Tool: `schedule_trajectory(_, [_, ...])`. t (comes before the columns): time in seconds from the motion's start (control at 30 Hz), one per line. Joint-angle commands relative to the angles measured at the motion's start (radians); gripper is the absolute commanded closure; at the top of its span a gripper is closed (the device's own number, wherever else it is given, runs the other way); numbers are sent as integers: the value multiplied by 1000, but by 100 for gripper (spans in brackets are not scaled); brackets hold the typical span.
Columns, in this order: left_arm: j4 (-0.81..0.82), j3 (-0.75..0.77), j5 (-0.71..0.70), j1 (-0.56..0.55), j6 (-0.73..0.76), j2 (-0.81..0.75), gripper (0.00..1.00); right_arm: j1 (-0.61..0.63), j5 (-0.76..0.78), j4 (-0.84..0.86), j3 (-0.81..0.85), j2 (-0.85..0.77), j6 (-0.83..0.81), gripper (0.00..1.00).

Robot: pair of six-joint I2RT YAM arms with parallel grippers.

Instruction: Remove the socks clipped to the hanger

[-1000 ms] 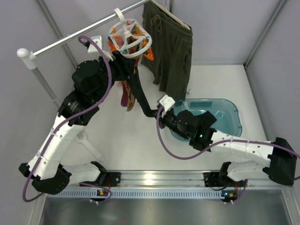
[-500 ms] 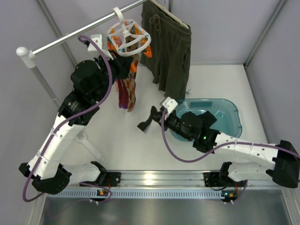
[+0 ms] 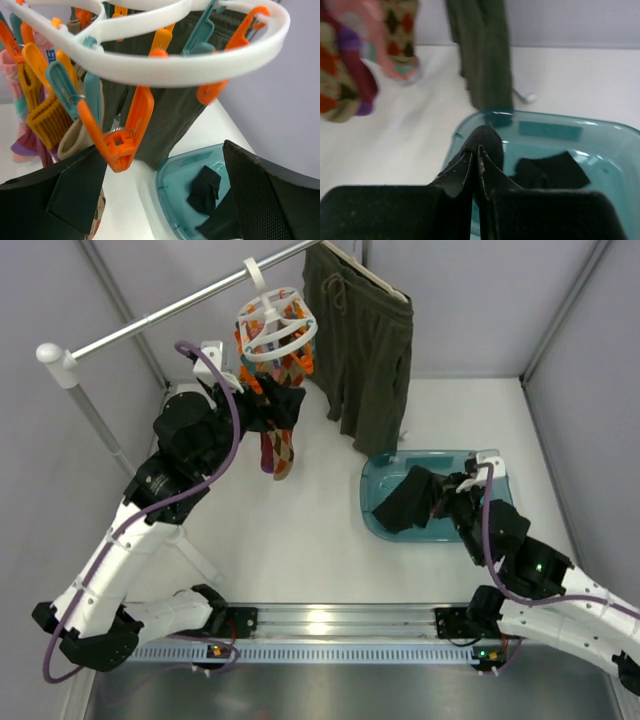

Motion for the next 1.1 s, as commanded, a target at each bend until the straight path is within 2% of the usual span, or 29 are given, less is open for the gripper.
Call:
schedule_trajectory(0.0, [40,-58,42,1,-2,-98,1,-132,130,-288,36,23,81,100])
schedule_trajectory(0.1, [26,-119,27,1,9,-151,1,-266,41,-297,39,82,94,100])
schedule_trajectory(0.13, [-11,-125,-1,1,12,-174,1,-345,-26,-295,39,136,98,100])
schedule_trajectory(0.17, [-32,-130,-15,1,17,-184,2,-381,-52,-295,44,167,109,97])
schedule_trajectory(0.2, [-61,-134,-30,3,21,-200,1,-445,-101,-294,51,199,115,84])
schedule_trajectory(0.23, [-115,-136,-70,1,24,-206,1,-473,-123,-295,59,254,117,53])
schedule_trajectory(0.27, [-150,-135,-99,3,27,-212,2,-490,-137,-299,68,277,130,1])
schedule_trajectory(0.37, [-273,-135,-212,3,40,-228,1,-498,-250,-253,105,320,103,1])
schedule_trajectory(0.4, [-299,-138,-244,1,40,-241,1,-495,-340,-240,134,326,97,1])
schedule_trajectory(0.47, [-354,-163,-341,3,40,-267,1,-484,-475,-133,150,337,77,1])
schedule_trajectory(0.5, [-358,-176,-358,1,43,-305,1,-461,-632,-78,142,340,78,0])
schedule_trajectory(0.57, [-359,-211,-369,3,57,-350,1,-425,-750,124,134,362,103,1])
schedule_trajectory(0.6, [-356,-219,-371,3,60,-390,1,-356,-761,193,133,380,103,1])
schedule_trajectory(0.67, [-355,-236,-375,1,76,-422,1,-252,-696,333,163,455,60,1])
schedule_trajectory(0.7, [-355,-242,-393,1,84,-448,1,-140,-609,371,197,519,37,1])
schedule_trajectory(0.8, [-348,-276,-479,3,73,-494,2,-24,-524,517,267,654,12,0])
schedule_trajectory(0.97, [-348,-329,-495,3,52,-533,2,17,-392,590,430,880,-17,1])
schedule_trajectory(1.07, [-350,-348,-490,1,55,-533,1,54,-326,561,562,1015,-58,4])
